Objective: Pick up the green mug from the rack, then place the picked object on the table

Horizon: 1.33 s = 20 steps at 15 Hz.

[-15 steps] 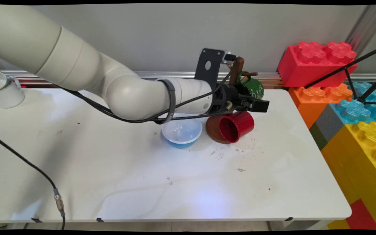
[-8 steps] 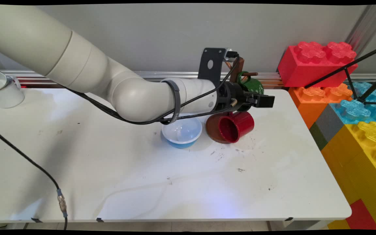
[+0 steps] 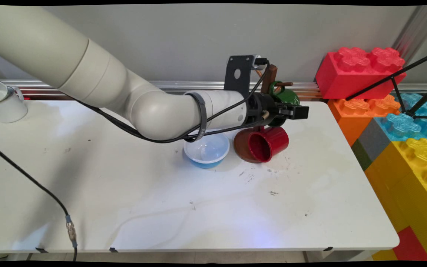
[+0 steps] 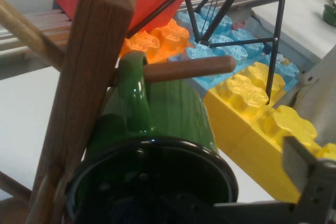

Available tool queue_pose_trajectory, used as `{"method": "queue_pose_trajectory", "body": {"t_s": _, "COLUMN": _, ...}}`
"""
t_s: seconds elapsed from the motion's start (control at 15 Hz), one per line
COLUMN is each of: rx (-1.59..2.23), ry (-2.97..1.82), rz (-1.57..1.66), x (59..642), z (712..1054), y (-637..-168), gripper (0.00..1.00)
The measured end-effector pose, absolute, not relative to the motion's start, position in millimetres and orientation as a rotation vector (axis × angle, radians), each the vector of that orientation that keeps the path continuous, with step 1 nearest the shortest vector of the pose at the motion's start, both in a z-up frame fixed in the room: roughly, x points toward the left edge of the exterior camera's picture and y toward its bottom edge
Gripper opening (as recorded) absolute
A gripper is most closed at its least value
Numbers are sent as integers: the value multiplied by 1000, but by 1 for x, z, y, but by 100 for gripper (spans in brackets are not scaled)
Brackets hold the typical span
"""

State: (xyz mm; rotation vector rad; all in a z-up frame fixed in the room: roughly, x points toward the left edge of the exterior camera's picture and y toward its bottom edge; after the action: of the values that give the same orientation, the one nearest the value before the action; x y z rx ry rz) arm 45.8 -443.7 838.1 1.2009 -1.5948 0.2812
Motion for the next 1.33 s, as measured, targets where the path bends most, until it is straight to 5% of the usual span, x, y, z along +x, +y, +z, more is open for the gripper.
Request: {"method": "queue_pose_trajectory", "body": {"t_s": 1.33, "rx": 1223, "ry": -1567, "rz": 243, "x": 55, "z": 836, "y": -443, "gripper": 0}}
